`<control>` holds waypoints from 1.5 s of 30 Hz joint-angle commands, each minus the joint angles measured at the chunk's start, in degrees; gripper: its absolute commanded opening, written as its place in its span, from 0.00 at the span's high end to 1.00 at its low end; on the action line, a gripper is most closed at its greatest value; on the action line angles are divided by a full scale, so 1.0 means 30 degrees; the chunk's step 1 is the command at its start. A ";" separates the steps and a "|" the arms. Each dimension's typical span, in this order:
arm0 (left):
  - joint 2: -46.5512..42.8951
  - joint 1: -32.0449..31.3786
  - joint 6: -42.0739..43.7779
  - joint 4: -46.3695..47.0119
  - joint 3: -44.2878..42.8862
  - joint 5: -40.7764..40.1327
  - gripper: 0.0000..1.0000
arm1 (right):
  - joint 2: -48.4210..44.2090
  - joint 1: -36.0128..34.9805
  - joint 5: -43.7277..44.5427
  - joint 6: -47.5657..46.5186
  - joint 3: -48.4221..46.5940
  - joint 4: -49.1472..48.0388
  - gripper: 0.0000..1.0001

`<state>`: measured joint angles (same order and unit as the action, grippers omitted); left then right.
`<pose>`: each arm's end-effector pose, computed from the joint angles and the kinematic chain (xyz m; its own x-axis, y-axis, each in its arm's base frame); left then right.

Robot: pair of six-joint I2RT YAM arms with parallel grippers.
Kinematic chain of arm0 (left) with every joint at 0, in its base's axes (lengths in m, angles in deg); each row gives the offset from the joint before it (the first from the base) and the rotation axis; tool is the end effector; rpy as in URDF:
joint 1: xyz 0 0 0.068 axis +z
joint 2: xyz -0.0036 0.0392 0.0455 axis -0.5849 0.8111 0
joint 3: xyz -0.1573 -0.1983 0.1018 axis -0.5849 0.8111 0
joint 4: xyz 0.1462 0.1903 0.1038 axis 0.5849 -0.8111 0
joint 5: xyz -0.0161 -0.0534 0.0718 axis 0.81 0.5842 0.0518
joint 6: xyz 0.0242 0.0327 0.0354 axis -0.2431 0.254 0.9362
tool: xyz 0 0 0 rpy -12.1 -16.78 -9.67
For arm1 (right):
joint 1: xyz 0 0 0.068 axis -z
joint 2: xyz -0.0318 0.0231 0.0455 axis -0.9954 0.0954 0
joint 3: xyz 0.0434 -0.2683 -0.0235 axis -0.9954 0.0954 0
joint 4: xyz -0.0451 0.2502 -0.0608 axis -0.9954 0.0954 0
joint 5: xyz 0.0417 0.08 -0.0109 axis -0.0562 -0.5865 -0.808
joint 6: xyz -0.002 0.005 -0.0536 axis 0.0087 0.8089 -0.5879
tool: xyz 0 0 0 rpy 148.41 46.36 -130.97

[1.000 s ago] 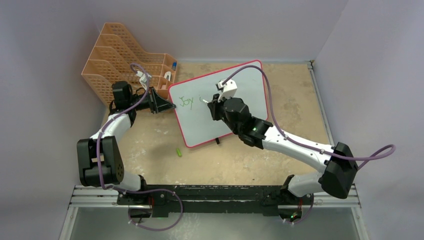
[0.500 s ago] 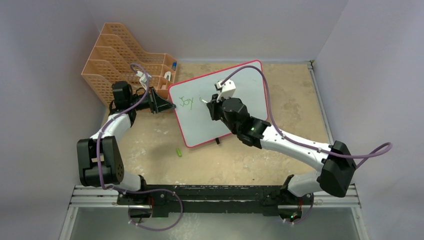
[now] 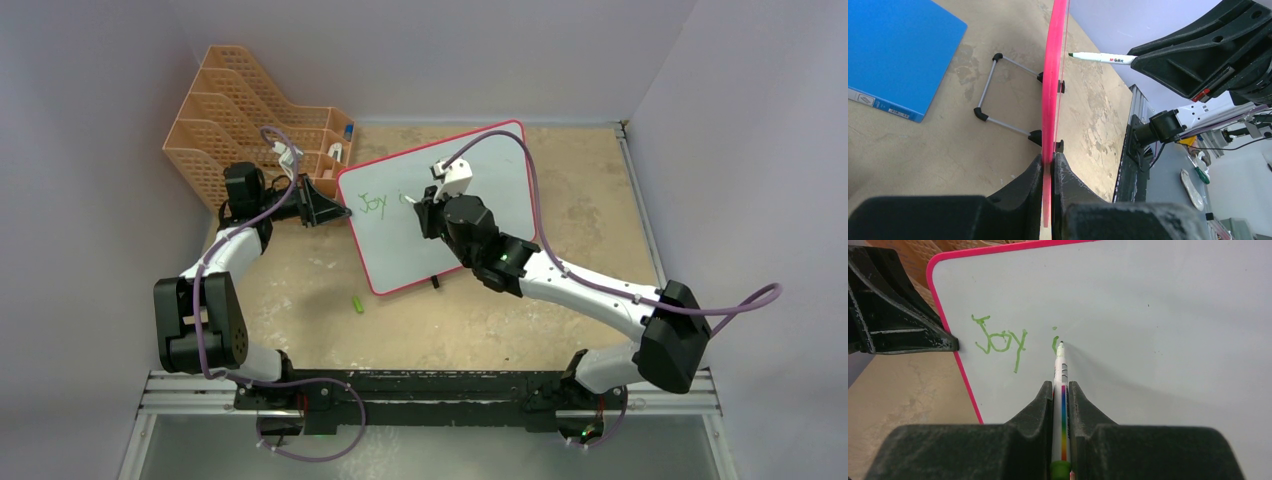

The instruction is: Write a sentence on the whiteboard

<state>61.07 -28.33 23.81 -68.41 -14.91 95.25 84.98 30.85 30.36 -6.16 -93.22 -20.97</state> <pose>0.3047 0.0053 0.2513 -0.6696 -0.1902 -0.7180 0.6463 0.3272 -0.6894 0.2080 0.2561 0.3356 -0.2062 0.1747 -0.9628 -0.4170 0.8744 0.2480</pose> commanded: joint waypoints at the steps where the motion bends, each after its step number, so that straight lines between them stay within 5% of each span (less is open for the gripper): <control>1: -0.0367 -0.0261 0.0373 0.0029 -0.0513 0.0236 1.00 | -0.0178 0.0019 0.0453 -0.0097 -0.0837 -0.1007 1.00; 45: -0.0434 -0.0259 0.0373 0.0014 -0.0513 0.0209 1.00 | 0.0655 0.0019 0.1417 0.0149 -0.0183 -0.0788 1.00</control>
<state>61.07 -28.33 23.81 -68.41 -14.91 95.12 86.49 30.85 31.94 -6.14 -93.22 -22.45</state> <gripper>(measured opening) 0.058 0.118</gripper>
